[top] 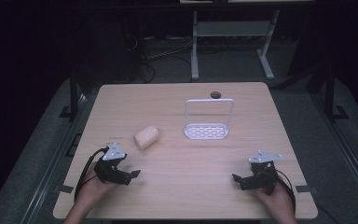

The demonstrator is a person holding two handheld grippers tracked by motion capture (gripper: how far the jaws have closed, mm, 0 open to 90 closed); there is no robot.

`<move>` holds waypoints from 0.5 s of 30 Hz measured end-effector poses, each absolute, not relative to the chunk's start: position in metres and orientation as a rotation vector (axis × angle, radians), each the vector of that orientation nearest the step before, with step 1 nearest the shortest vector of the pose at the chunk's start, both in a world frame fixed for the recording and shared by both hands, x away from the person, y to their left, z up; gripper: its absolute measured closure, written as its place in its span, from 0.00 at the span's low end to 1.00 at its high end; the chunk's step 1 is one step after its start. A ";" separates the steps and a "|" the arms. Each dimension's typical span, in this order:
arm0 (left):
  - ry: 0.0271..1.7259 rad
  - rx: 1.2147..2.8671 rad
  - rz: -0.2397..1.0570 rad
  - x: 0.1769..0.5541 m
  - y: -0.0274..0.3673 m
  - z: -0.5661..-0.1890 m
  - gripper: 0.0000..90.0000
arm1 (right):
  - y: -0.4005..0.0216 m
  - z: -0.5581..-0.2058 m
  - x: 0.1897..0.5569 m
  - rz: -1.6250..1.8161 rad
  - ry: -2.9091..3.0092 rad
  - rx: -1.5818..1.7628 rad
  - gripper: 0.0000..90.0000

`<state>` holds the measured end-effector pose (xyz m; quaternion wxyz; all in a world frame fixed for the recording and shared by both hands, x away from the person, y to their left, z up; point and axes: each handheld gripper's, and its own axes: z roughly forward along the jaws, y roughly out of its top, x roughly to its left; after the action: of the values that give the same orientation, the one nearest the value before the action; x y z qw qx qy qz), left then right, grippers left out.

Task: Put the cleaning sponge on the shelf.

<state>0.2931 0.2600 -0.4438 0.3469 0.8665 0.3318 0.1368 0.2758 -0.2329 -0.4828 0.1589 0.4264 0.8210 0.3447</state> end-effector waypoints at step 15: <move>0.876 2.255 0.374 0.308 0.263 -0.436 0.15 | -0.233 -0.483 0.276 0.985 2.347 1.219 0.01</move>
<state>0.3079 0.2633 -0.4363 0.3400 0.8663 0.3365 0.1438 0.2758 -0.2329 -0.4828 0.1588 0.4264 0.8211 0.3446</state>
